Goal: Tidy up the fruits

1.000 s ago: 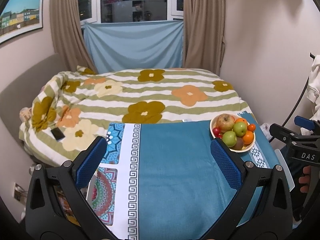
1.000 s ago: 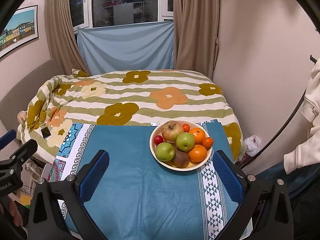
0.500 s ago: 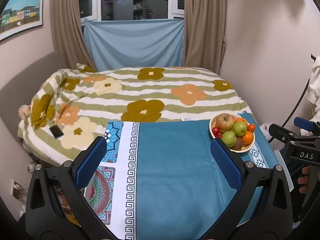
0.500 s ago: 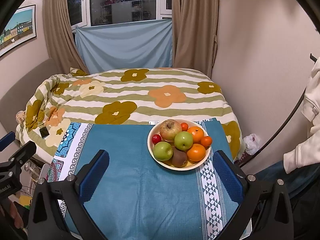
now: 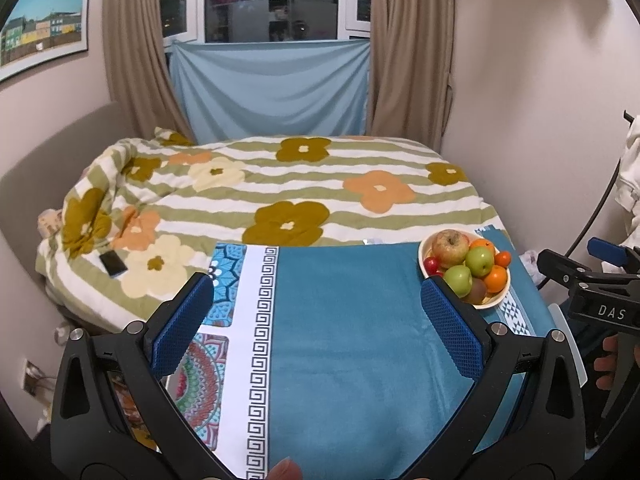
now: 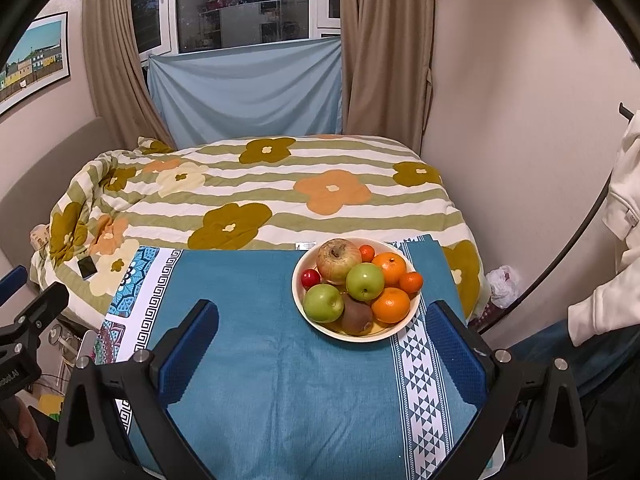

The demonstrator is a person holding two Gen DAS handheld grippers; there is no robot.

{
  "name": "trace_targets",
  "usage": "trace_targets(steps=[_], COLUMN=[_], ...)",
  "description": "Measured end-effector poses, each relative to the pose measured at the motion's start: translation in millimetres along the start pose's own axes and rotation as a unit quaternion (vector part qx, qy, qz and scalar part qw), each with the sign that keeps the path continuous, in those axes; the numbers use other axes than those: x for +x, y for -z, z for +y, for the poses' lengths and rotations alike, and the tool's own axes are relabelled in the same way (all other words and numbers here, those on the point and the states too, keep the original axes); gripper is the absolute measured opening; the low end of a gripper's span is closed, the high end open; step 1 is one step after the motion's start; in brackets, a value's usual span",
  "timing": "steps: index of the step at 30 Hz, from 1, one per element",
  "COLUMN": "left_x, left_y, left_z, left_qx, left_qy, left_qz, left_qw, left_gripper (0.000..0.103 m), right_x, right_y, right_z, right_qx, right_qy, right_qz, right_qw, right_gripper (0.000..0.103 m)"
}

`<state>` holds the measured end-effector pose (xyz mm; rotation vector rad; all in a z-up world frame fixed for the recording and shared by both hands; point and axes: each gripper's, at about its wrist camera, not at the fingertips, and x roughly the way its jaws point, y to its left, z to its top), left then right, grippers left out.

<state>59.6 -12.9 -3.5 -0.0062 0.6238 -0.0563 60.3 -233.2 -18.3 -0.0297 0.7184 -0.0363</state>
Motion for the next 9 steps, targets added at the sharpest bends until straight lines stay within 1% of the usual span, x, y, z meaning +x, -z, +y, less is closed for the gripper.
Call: trace_targets(steps=[9], left_x=[1.3], left_y=[1.6], left_z=[1.2], left_qx=[0.000], left_qy=[-0.006], left_qz=[0.001], left_qw=[1.0000], left_gripper=[0.103], right_x=[1.1], right_y=[-1.9], right_z=[-1.3], right_qx=[0.001], right_qy=[-0.002], right_qz=[0.004], right_qw=[1.000], right_gripper=[0.103])
